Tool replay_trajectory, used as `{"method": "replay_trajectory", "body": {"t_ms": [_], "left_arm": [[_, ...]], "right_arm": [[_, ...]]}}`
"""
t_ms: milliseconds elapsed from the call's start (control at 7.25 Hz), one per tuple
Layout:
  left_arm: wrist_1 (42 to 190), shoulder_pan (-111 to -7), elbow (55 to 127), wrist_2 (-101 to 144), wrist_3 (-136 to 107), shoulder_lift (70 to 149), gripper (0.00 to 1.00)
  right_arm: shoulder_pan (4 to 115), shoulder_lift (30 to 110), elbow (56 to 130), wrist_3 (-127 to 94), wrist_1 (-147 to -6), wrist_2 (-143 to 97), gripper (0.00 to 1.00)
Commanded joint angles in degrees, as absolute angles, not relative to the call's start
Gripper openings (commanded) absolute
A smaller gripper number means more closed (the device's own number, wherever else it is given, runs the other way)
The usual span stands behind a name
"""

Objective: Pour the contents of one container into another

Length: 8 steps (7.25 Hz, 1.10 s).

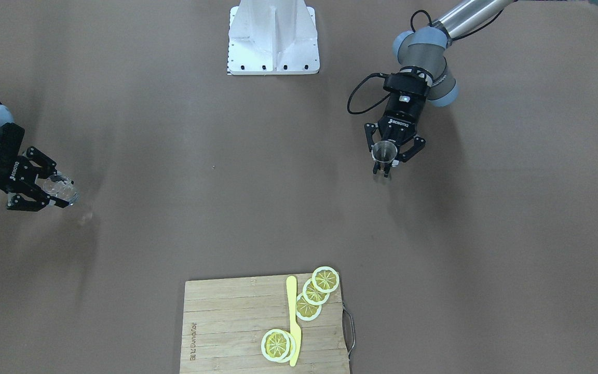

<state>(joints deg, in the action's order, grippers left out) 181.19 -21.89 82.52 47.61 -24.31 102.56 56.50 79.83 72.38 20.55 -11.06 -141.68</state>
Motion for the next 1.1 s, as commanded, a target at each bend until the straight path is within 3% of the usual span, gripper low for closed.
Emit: {"method": "replay_trajectory", "body": {"t_ms": [0, 414, 966], "left_arm": [[183.43, -22.94, 80.25, 48.33, -24.26, 99.17, 0.0], [183.34, -26.8, 79.72, 52.73, -24.43, 98.44, 0.0], [185.0, -24.45, 78.41, 45.3, -44.58, 92.21, 0.0]], "right_arm": [[54.5, 79.8, 71.64, 18.29, -8.45, -140.98, 0.0], [50.55, 79.46, 71.72, 13.99, -5.81, -137.03, 0.0], [48.52, 79.19, 72.68, 11.96, -5.8, -135.79, 0.0]]}}
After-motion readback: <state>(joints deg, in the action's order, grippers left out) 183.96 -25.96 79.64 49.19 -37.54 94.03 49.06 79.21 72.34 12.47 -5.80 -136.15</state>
